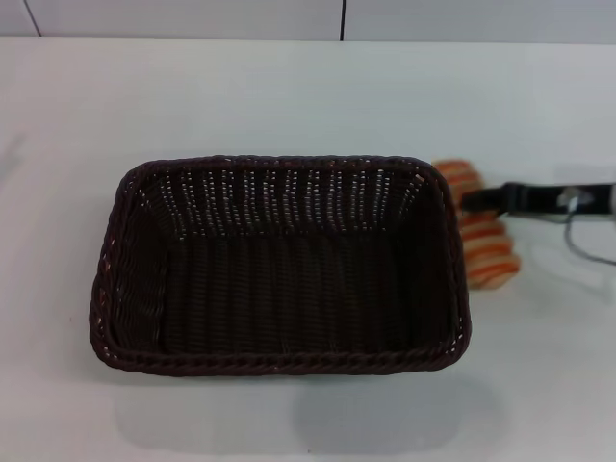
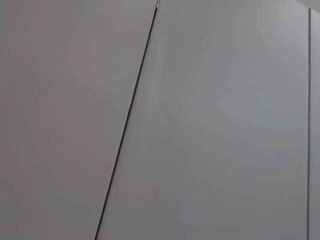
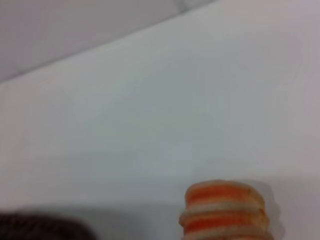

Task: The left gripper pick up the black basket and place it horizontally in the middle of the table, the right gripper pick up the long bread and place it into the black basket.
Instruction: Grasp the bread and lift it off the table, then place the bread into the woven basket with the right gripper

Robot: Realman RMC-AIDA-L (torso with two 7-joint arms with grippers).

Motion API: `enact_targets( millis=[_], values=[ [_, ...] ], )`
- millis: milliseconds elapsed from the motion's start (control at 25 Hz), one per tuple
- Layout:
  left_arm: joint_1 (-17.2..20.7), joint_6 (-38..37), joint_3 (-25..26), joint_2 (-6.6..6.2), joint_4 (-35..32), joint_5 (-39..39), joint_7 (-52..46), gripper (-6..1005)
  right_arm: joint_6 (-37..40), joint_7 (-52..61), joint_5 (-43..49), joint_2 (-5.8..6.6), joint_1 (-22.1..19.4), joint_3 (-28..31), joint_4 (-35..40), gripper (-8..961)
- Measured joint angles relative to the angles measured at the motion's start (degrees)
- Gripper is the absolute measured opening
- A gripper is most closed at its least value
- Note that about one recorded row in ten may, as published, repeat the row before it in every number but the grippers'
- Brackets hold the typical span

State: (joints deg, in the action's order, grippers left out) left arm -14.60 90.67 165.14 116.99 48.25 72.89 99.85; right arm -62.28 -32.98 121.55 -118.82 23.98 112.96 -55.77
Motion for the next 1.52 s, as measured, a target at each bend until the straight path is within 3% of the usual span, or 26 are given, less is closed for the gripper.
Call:
enact_targets(
  millis=[280,560,800,960,1120,1320,1520],
  values=[
    [0.0,0.3,0.0,0.0,0.0,-0.6,0.0,847,0.2,-1.8,-5.9,-0.11,-6.9,4.9,-11.3,360],
    [0.0,0.4,0.0,-0.05,0.0,-0.7,0.0,847,-7.1,-9.3,-23.2,-0.1,-13.1,4.4,-22.7,303],
    [0.0,0.4,0.0,0.01,-0.1,-0.9,0.0,847,-18.7,-15.6,-30.6,-0.07,-9.4,1.5,-20.7,251],
    [0.0,0.4,0.0,0.02,-0.1,-1.3,0.0,847,-20.1,-15.9,-26.7,0.09,-5.0,-4.0,-17.2,233],
    [0.0,0.4,-0.2,0.14,-0.1,-1.4,0.0,847,-20.0,-15.7,-24.5,0.05,-1.5,-5.2,-12.1,215],
    [0.3,0.5,0.0,0.24,-0.1,-1.5,-0.1,847,-20.2,-16.0,-24.7,0.12,-1.0,-4.4,-10.9,298],
    [0.6,0.6,0.0,0.26,-0.1,-1.9,-0.1,847,-20.6,-15.9,-24.7,0.19,-1.0,-3.9,-11.0,502]
  ],
)
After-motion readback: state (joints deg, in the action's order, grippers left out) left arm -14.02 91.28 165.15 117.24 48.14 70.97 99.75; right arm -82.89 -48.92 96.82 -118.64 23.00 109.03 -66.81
